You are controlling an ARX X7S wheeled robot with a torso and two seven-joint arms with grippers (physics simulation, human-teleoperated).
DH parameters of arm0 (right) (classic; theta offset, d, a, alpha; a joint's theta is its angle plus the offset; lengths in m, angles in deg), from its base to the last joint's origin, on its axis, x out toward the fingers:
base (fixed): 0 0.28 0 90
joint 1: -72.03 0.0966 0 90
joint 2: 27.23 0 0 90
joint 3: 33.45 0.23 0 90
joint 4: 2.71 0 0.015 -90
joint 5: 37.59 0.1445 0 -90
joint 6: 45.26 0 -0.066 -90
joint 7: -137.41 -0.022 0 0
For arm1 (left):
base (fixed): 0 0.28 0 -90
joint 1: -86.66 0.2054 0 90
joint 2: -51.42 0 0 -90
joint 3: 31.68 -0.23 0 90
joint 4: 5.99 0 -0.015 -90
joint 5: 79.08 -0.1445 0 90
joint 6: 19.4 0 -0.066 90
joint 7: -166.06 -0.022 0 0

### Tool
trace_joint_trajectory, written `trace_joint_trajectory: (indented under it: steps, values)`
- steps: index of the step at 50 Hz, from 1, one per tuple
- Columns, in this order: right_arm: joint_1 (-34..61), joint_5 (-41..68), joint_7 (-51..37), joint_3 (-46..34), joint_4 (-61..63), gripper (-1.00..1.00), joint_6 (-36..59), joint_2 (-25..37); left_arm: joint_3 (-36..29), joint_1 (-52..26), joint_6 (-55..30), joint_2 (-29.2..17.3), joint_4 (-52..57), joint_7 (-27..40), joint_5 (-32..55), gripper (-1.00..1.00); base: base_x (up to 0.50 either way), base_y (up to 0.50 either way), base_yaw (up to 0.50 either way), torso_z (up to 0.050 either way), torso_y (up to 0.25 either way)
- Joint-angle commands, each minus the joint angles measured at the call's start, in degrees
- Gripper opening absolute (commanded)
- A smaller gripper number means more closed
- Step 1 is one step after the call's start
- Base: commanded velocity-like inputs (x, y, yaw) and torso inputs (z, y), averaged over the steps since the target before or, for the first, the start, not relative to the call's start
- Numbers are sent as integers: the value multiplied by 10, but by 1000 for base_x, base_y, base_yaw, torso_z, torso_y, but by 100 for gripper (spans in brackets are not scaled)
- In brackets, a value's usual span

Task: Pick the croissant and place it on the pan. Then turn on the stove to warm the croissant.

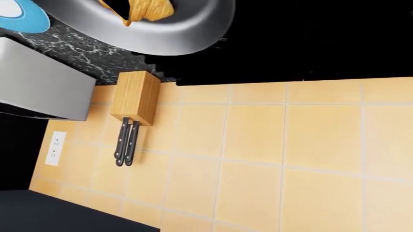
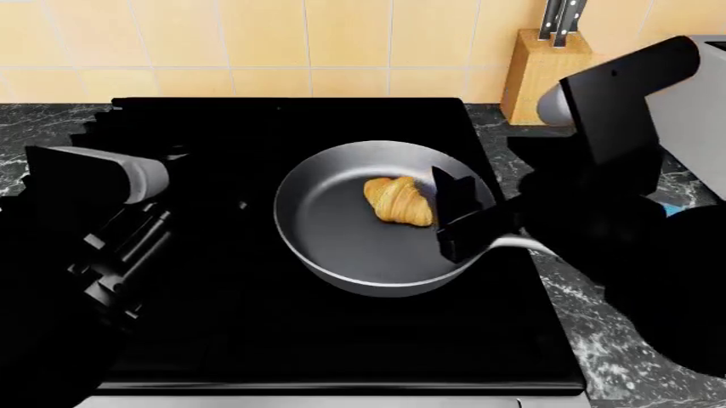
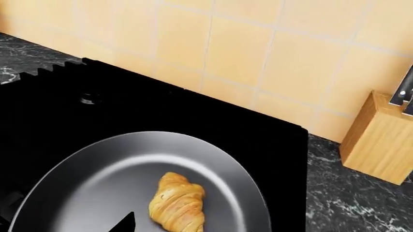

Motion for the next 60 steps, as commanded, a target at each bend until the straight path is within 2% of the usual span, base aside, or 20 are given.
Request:
trace_joint_trajectory:
  steps: [1, 10, 32, 44, 60]
  values:
    - [8, 45, -77, 6, 37, 100, -12, 15, -3, 2, 5, 0, 0, -4, -3, 100, 0, 0, 0, 0, 0]
    - [27, 66, -102, -2, 41, 100, -7, 13, -4, 4, 6, -2, 3, -5, 1, 100, -86, 0, 0, 0, 0]
    - [20, 57, -95, 1, 48, 100, -13, 18, -13, 4, 14, 1, -4, -7, -12, 100, -484, 0, 0, 0, 0]
    - [-13, 23, -84, 17, 73, 100, -43, 16, 2, 8, 27, 8, -6, -1, 1, 100, -16, 0, 0, 0, 0]
    - [-61, 12, -141, 37, 137, 100, -95, 22, 13, 18, 46, 10, 4, 1, -4, 100, 0, 0, 0, 0, 0]
